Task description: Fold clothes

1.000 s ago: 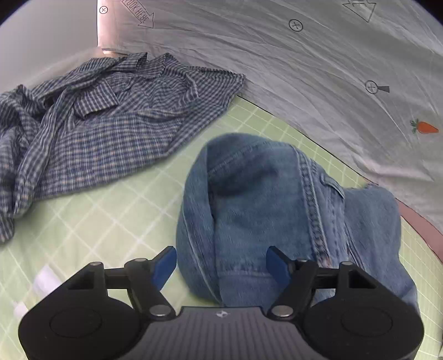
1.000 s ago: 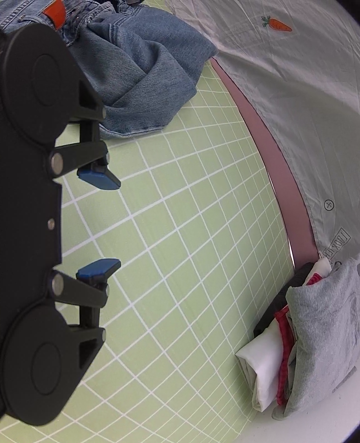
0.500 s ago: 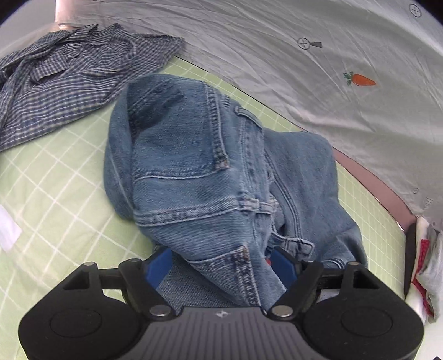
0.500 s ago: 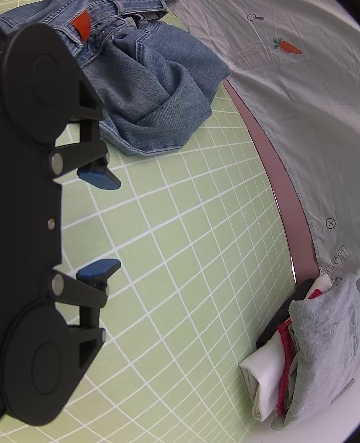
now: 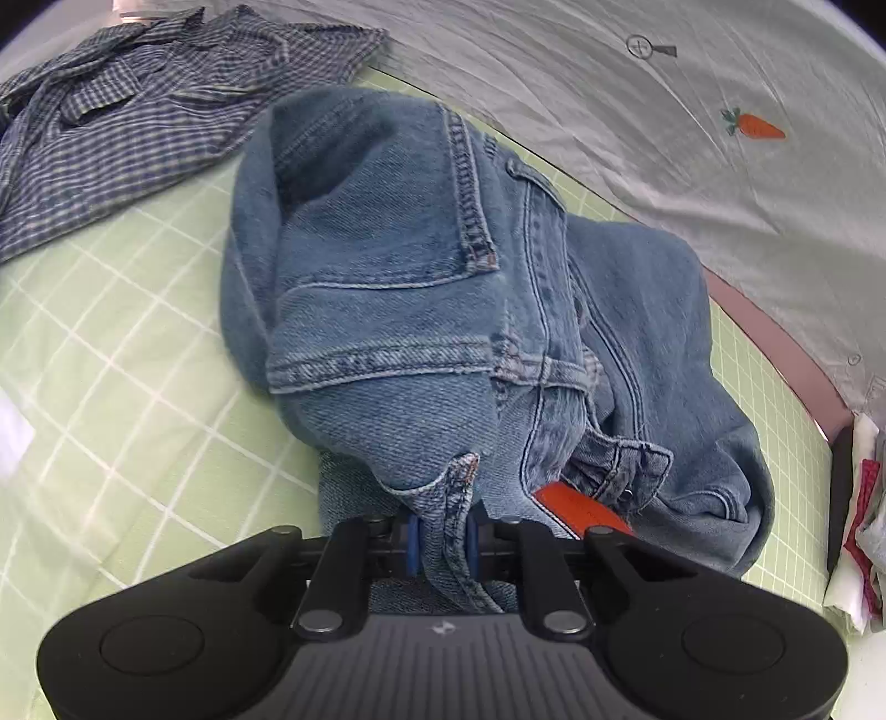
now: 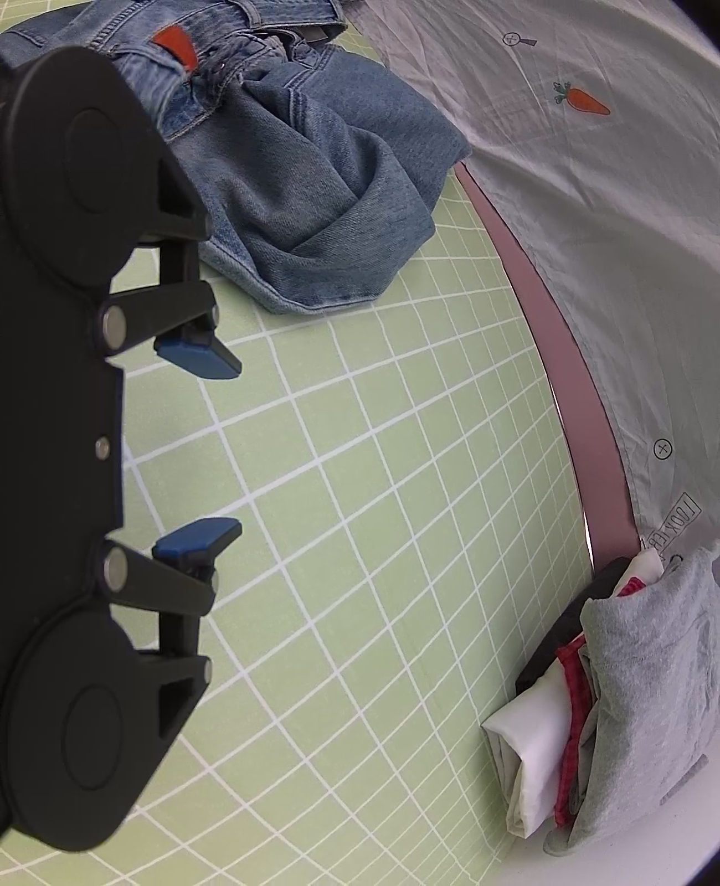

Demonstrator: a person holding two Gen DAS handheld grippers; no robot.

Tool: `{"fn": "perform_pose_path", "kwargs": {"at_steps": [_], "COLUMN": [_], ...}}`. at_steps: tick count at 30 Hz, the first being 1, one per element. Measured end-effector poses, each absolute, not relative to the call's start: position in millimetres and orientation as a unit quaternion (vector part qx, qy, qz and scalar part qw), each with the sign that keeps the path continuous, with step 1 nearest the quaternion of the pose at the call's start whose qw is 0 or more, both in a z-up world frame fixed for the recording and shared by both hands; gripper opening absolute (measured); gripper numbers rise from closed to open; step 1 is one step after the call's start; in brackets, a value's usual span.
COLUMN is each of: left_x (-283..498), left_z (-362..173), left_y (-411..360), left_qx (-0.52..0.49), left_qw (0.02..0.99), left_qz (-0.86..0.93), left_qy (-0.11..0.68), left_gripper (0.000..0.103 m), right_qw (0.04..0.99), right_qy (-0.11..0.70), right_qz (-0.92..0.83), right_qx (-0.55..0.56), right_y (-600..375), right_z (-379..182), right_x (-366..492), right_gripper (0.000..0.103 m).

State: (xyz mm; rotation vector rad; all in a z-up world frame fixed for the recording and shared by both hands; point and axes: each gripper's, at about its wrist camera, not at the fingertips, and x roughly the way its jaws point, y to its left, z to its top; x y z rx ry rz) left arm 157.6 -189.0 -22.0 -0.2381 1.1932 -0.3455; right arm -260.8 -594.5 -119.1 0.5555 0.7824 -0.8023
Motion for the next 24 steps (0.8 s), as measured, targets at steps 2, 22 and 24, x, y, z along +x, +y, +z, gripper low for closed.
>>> {"fn": "perform_pose_path", "kwargs": {"at_steps": [2,22,24], "left_x": [161,165,158], "left_z": [-15,16,21], "left_y": [-170,-115,-135], "left_qx": [-0.114,-0.107,-0.094], "left_qw": [0.818,0.866,0.868], "left_qz": [-0.145,-0.054,-0.086], "left_qy": [0.545,0.486,0.481], "left_gripper": [0.014,0.069,0.076], "right_qw": [0.811,0.815,0.815], "right_qy": [0.369,0.395,0.395], "right_qz": [-0.374,-0.354,-0.354], "right_qx": [0.258,0.233,0.233], "right_y": [-594,-581,-581], "right_z": [-120,-123,-123], "right_x": [-260,-244,-244], "right_gripper": [0.056,0.056,0.056]}}
